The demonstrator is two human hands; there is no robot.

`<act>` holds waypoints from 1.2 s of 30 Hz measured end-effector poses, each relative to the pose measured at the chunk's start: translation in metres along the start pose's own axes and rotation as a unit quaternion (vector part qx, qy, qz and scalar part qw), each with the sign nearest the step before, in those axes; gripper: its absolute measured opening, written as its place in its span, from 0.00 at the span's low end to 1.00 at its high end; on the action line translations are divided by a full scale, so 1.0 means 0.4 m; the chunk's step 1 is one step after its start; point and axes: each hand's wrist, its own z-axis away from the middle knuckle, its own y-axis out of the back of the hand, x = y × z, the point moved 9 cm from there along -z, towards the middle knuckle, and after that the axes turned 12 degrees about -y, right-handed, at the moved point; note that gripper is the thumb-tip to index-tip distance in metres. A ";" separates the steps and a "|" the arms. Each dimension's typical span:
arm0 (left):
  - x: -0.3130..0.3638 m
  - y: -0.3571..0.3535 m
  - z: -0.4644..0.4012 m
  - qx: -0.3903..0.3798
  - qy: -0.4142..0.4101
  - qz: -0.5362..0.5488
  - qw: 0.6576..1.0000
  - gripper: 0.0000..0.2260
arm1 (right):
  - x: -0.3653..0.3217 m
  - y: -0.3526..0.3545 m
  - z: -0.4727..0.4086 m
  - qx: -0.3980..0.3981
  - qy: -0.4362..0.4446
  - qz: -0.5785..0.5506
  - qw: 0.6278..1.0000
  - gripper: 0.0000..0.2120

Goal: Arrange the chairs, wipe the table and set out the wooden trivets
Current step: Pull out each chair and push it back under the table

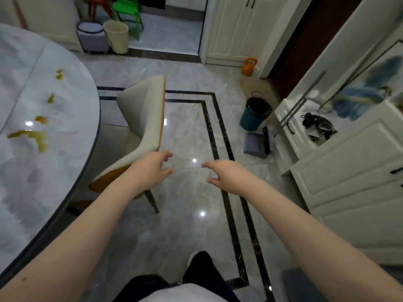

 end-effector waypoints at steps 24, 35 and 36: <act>-0.347 0.094 -0.402 0.041 0.306 0.061 0.949 0.29 | -0.341 0.256 -0.777 0.022 0.483 0.232 0.844 0.26; -0.349 0.078 -0.439 0.095 0.523 0.102 0.841 0.27 | -0.369 0.236 -0.928 -0.027 0.637 0.298 0.711 0.25; -0.346 0.064 -0.419 0.102 0.553 0.104 0.820 0.27 | -0.367 0.239 -0.945 -0.025 0.637 0.308 0.706 0.25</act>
